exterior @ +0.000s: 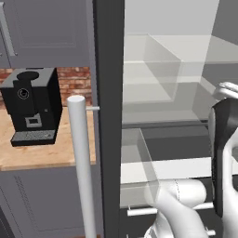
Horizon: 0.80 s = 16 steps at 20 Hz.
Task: Gather the carrot and eggplant from the fridge and place them on a tray on the dining counter. Then gather the fishs from the fridge and place them on the other tray.
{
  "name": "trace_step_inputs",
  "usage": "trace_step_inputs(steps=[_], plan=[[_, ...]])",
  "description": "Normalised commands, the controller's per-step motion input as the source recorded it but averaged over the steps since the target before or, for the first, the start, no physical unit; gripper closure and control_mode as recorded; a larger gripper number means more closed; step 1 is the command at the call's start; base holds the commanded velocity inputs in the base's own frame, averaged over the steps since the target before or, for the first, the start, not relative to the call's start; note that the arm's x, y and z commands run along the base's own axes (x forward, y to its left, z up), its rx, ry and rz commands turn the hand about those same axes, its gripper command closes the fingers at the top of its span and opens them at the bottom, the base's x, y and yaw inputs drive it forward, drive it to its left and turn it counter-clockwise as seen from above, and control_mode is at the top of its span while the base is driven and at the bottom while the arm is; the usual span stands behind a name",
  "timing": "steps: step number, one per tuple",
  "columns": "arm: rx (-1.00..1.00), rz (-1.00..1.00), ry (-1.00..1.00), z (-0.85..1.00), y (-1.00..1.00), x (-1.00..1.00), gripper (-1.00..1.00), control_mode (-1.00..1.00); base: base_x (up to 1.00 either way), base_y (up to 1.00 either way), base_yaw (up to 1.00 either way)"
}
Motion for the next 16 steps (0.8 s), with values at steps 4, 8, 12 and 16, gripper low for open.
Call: trace_step_inputs(steps=[4, 8, 12, 16], plan=[[-0.01, 0.07, 0.01, -0.36, 0.23, -0.83, 1.00, -1.00, 0.00, 0.00, 0.00], [-0.05, 0.11, 0.00, -0.32, 0.29, -0.53, 1.00, -1.00, 0.00, 0.00, 0.00], [-0.04, 0.08, 0.02, -0.15, 0.23, -0.20, 1.00, -1.00, 0.00, 0.00, 0.00], [0.00, 0.00, 0.00, 0.00, 0.00, 0.00, 1.00, -1.00, 0.00, 0.00, 0.00]])
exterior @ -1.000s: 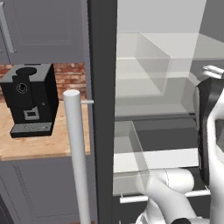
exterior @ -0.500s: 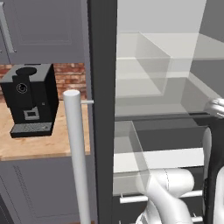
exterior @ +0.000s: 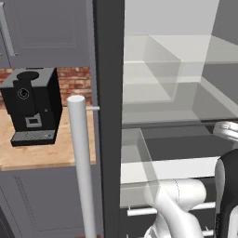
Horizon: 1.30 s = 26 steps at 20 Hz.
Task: Gather the carrot and eggplant from the fridge and place them on a tray on the dining counter. Then gather the fishs from the fridge and place them on the other tray.
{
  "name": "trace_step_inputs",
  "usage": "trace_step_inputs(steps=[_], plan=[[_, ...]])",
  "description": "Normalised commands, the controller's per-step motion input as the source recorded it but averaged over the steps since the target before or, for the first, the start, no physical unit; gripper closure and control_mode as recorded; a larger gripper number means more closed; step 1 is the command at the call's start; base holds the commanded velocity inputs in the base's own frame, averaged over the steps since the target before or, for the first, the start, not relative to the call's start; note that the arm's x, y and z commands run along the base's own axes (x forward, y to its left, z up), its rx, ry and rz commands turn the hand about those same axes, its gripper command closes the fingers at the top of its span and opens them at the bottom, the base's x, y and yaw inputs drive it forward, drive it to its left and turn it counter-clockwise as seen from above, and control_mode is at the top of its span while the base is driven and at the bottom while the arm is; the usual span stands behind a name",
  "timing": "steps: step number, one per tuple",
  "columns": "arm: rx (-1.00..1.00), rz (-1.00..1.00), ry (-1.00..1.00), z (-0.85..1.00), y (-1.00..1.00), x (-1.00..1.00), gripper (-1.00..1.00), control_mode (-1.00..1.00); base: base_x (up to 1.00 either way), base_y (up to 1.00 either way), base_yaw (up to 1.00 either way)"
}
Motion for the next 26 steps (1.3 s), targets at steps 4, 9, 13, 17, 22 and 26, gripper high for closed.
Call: trace_step_inputs(steps=[4, 9, 13, 17, 22, 26], plan=[[0.00, 0.00, -0.03, -0.12, 0.00, -0.35, 1.00, 1.00, -0.25, 0.00, 0.00], [0.00, 0.00, 0.00, 0.00, 0.00, 0.00, 1.00, 1.00, -1.00, 0.05, -0.04], [0.00, 0.00, 0.00, 0.00, 0.00, 0.00, 1.00, 1.00, -1.00, 0.20, -0.07], [0.00, 0.00, 0.00, 0.00, 0.00, 0.00, 1.00, 1.00, -1.00, 0.08, -0.04], [0.00, 0.00, 0.00, 0.00, 0.00, 0.00, 1.00, 1.00, -0.99, 0.00, -0.17], [0.00, 0.00, 0.00, 0.00, 0.00, 0.00, 1.00, 1.00, -0.93, -0.02, -0.42]])
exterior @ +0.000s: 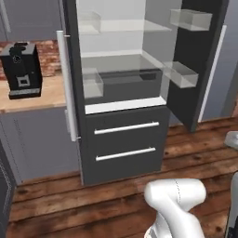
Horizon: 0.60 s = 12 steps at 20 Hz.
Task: Gather the carrot and eggplant from the fridge and place them on a tray on the dining counter. Then gather the fishs from the fridge and place them on the other tray.
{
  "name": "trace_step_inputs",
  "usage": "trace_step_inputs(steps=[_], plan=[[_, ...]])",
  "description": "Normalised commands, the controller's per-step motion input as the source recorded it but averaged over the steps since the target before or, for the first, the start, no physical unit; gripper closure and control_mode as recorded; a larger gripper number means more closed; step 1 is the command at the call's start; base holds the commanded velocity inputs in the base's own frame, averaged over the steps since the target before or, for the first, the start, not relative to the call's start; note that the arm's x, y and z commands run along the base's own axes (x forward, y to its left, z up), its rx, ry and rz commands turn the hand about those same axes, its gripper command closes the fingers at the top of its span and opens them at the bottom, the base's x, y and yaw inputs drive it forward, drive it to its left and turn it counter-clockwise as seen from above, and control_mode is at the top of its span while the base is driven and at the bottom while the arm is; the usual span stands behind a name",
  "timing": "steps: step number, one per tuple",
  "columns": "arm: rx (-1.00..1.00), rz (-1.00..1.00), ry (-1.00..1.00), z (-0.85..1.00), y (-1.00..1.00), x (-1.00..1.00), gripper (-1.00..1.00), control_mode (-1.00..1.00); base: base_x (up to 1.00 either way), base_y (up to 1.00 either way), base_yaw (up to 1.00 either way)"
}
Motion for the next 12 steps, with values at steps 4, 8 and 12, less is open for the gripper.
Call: trace_step_inputs(steps=[4, 8, 12], plan=[[0.00, 0.00, 0.00, 0.00, 0.00, 0.00, 1.00, 1.00, -0.70, -0.14, -0.47], [0.00, 0.00, 0.00, 0.00, 0.00, 0.00, 1.00, 1.00, -0.11, -0.22, -0.48], [0.00, 0.00, 0.00, 0.00, 0.00, 0.00, 1.00, 1.00, 0.22, -0.30, -0.48]])
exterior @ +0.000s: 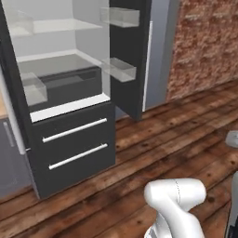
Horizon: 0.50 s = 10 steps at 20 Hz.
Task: Gather the carrot and eggplant from the fridge and place them on a tray on the dining counter. Then gather the fishs from the fridge and place them on the other tray.
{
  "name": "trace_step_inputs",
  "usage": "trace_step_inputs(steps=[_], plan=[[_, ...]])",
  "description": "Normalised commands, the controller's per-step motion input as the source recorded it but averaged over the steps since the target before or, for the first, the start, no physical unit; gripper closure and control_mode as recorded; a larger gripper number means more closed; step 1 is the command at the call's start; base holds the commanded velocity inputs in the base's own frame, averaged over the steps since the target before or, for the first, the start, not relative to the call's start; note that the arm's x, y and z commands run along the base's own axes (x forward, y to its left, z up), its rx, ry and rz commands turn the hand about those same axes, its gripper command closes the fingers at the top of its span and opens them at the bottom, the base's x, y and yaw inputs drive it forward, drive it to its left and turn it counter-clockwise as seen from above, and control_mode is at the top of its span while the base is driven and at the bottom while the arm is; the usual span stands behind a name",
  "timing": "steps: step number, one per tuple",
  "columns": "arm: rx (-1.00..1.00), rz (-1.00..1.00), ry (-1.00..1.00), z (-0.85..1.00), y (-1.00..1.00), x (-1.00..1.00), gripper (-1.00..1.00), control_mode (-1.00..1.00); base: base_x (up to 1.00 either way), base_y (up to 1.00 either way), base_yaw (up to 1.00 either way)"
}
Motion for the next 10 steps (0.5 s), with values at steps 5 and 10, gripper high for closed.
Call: trace_step_inputs(steps=[5, 10], plan=[[0.00, 0.00, 0.00, 0.00, 0.00, 0.00, 1.00, 1.00, 0.28, -0.46, -0.49], [0.00, 0.00, 0.00, 0.00, 0.00, 0.00, 1.00, 1.00, 0.36, -0.63, -0.43]])
